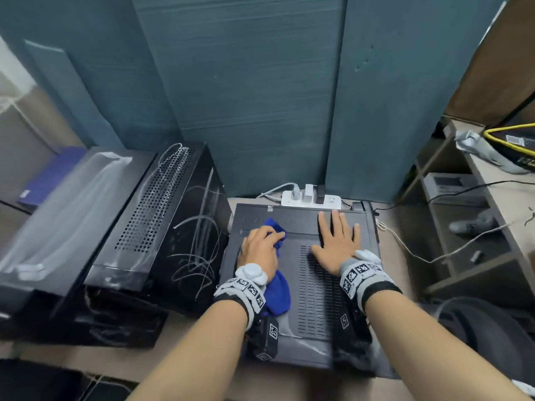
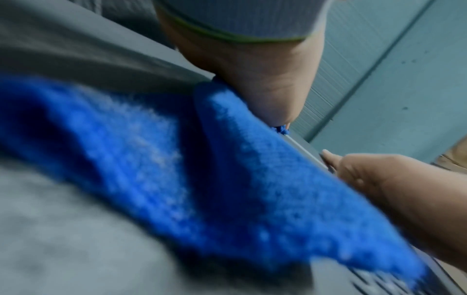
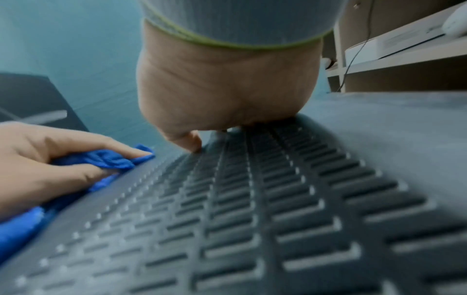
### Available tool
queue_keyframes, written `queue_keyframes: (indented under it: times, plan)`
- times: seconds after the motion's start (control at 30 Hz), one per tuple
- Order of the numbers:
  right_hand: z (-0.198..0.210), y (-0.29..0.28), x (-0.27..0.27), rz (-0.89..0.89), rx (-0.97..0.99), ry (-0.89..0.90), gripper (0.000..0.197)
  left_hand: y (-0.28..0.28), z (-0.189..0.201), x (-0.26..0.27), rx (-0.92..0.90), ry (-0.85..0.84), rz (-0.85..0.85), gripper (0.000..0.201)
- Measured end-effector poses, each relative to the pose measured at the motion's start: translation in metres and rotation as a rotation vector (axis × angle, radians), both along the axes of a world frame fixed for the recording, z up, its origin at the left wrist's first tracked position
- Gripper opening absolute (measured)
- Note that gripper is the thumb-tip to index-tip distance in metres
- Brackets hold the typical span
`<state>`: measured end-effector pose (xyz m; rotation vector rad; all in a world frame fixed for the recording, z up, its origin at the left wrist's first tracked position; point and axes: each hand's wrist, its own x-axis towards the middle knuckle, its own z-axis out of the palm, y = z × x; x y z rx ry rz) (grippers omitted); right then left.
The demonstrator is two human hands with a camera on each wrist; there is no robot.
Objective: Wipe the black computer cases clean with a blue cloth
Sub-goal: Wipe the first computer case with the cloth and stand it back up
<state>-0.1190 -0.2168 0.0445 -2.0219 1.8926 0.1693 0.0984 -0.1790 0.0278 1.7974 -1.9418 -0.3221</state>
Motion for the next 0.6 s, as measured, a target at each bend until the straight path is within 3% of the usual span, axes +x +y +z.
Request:
queue_keyframes:
  times: [0.2, 0.3, 0.6]
  plan:
    - [0.001, 0.0, 0.001, 0.016, 0.03, 0.016, 0.087, 0.013, 0.0, 0.036, 0.105, -0.167, 0.332, 0.051]
    - [0.003, 0.0, 0.0, 0.019, 0.049, 0.014, 0.086, 0.015, 0.001, 0.028, 0.173, -0.138, 0.429, 0.055]
    - [0.008, -0.002, 0.001, 0.033, 0.114, 0.029, 0.085, 0.02, -0.008, 0.02, 0.159, -0.189, 0.299, 0.058]
